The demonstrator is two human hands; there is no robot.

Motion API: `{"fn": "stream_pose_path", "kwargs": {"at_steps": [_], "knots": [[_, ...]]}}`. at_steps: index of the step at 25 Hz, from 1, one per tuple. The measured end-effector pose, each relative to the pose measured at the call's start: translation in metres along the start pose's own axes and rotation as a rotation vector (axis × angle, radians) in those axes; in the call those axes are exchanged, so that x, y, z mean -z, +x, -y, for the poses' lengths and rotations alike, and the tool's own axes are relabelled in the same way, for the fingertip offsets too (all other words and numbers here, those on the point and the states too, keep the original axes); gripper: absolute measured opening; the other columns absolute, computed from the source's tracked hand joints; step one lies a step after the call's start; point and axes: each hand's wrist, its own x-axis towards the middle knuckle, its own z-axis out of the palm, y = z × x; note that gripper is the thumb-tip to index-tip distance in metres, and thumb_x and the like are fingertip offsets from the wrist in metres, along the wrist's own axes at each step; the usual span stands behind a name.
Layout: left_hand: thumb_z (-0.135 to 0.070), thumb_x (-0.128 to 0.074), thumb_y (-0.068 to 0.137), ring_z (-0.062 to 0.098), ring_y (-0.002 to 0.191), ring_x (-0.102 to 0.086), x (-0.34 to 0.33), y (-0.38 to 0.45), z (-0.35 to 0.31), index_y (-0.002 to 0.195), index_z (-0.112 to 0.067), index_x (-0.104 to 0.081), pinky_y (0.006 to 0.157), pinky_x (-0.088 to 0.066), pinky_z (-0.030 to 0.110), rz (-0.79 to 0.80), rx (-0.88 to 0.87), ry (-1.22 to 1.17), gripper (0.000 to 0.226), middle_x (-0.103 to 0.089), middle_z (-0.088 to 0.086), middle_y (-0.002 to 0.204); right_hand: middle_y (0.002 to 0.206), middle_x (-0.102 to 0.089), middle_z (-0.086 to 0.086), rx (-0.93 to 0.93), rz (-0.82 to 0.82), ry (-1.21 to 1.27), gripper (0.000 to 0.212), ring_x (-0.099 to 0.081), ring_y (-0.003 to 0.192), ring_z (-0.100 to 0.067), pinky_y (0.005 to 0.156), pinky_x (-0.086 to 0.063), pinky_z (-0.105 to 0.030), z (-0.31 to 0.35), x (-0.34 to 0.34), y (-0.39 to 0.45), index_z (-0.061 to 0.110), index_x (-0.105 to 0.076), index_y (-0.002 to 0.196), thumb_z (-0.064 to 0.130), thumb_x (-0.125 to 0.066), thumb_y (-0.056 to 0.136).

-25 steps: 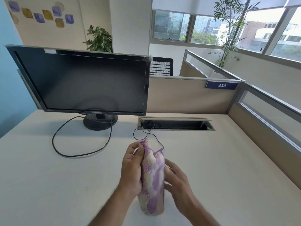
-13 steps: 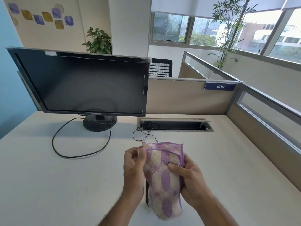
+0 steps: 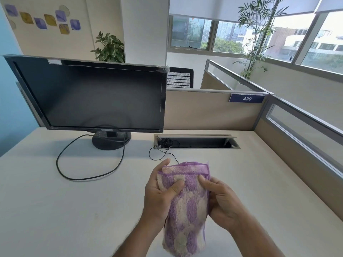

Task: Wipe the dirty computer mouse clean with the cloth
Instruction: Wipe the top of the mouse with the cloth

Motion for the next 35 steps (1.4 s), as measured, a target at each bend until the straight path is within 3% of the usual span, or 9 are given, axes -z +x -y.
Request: {"fn": "stream_pose_path", "kwargs": {"at_steps": [3,6,11,14,18,22,27,31,35], "knots": [[-0.046,-0.084,0.076,0.007,0.109,-0.060,-0.005,-0.006,-0.001,0.132,-0.034,-0.051,0.087,-0.053,0.025,-0.203,-0.292,0.534,0.067,-0.057,-0.016,0.128,0.105,-0.072,-0.028,0.092,-0.098,-0.054,0.034,-0.072,0.090,-0.041,0.072,-0.060,-0.046,0.001,0.003,0.000,-0.004,-0.070,0.100,0.010,-0.084,0.072],[-0.042,-0.076,0.084,0.013,0.120,-0.056,-0.013,-0.010,0.006,0.127,-0.027,-0.061,0.098,-0.046,0.031,0.028,-0.569,0.687,0.048,-0.059,-0.017,0.128,0.096,-0.072,-0.027,0.196,-0.105,-0.152,0.035,-0.072,0.085,-0.042,0.070,-0.059,-0.046,0.002,0.006,-0.002,0.002,-0.071,0.090,0.012,-0.092,0.064],[-0.026,-0.079,0.084,0.018,0.105,-0.071,-0.027,-0.014,0.016,0.121,-0.032,-0.069,0.087,-0.060,0.038,0.138,-0.195,0.358,0.039,-0.072,-0.008,0.116,0.107,-0.069,-0.028,0.292,0.004,-0.265,0.047,-0.070,0.093,-0.046,0.078,-0.059,-0.049,-0.006,0.011,-0.005,-0.005,-0.073,0.096,0.025,-0.093,0.066],[-0.018,-0.079,0.082,0.025,0.098,-0.075,-0.028,-0.015,0.025,0.111,-0.025,-0.075,0.085,-0.061,0.038,0.269,-0.001,0.162,0.029,-0.078,0.005,0.104,0.126,-0.064,-0.008,0.442,-0.063,-0.422,0.027,-0.068,0.105,-0.030,0.087,-0.054,-0.047,-0.013,0.019,-0.003,-0.002,-0.074,0.081,0.016,-0.088,0.067],[-0.039,-0.082,0.070,0.013,0.086,-0.075,-0.015,-0.012,0.034,0.096,-0.026,-0.077,0.080,-0.062,0.036,0.271,0.057,0.412,0.030,-0.080,-0.006,0.089,0.078,-0.075,-0.009,0.511,-0.063,-0.653,0.011,-0.068,0.071,-0.018,0.067,-0.053,-0.029,-0.021,0.029,0.000,0.013,-0.076,0.082,0.012,-0.083,0.073],[-0.039,-0.086,0.076,-0.001,0.083,-0.068,0.042,0.002,0.053,0.086,-0.033,-0.075,0.072,-0.053,0.022,0.063,0.021,0.737,0.017,-0.075,-0.020,0.084,0.082,-0.077,0.013,0.482,-0.164,-1.157,0.035,-0.069,0.073,-0.003,0.067,-0.049,-0.013,-0.030,0.049,0.012,0.029,-0.070,0.098,0.010,-0.085,0.074],[-0.051,-0.066,0.089,0.010,0.131,-0.044,0.121,-0.006,0.089,0.133,-0.031,-0.060,0.110,-0.029,0.032,0.286,-0.186,1.174,0.049,-0.052,-0.023,0.137,0.093,-0.075,0.007,0.667,0.034,-1.588,0.021,-0.065,0.088,-0.017,0.078,-0.050,-0.021,-0.069,0.064,0.026,0.021,-0.077,0.104,0.007,-0.071,0.089],[-0.080,-0.048,0.087,0.012,0.146,-0.017,0.131,-0.011,0.107,0.153,-0.037,-0.033,0.116,-0.011,0.038,0.491,-0.315,1.363,0.081,-0.026,-0.013,0.162,0.087,-0.073,0.005,0.766,0.010,-1.542,0.025,-0.065,0.077,-0.019,0.068,-0.055,-0.027,-0.099,0.063,0.028,0.022,-0.076,0.101,0.006,-0.075,0.082],[-0.089,-0.039,0.084,0.014,0.150,-0.006,0.128,-0.010,0.107,0.153,-0.046,-0.028,0.119,-0.004,0.045,0.535,-0.269,1.448,0.082,-0.015,-0.018,0.163,0.091,-0.071,0.006,0.769,0.068,-1.560,0.033,-0.061,0.079,-0.015,0.069,-0.053,-0.023,-0.109,0.064,0.026,0.020,-0.076,0.101,-0.002,-0.078,0.077]]}}
